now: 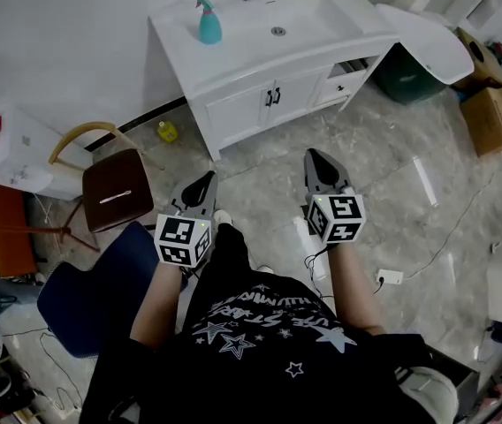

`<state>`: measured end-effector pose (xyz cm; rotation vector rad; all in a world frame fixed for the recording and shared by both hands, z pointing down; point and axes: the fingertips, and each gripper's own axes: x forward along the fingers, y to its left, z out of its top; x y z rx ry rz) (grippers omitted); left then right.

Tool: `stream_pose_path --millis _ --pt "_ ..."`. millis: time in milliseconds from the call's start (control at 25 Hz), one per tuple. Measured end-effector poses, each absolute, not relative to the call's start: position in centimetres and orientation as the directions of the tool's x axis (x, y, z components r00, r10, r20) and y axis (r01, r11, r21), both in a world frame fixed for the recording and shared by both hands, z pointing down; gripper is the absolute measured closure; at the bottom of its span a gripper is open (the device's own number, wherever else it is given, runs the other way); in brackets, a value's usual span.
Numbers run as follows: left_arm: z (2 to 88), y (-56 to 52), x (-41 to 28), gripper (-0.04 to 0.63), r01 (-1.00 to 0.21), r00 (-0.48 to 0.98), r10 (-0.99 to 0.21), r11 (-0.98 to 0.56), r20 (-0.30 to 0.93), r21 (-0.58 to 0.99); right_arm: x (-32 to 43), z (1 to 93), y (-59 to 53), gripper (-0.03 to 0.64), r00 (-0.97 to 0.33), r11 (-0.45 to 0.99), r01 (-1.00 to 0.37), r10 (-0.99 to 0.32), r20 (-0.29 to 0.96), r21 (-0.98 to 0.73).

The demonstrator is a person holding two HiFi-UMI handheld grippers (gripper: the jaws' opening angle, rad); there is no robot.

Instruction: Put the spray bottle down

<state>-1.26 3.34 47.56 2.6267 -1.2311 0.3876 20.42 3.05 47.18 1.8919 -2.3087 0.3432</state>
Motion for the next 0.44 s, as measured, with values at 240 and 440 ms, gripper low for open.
stream_pose_path --millis 240,440 --pt "48.2 8.5 -0.2 0.58 -0.796 0.584 -0.728 -0.6 0.359 0.077 21.9 47.7 9.0 0.606 -0.197 0.173 -0.979 -0.943 0.268 -0.11" --pt "48.8 11.2 0.6 0.58 -0.804 0.57 -0.733 -0.591 0.372 0.067 22.6 48.1 11.8 0.606 -0.195 0.167 -0.978 -0.944 0.266 -0.127"
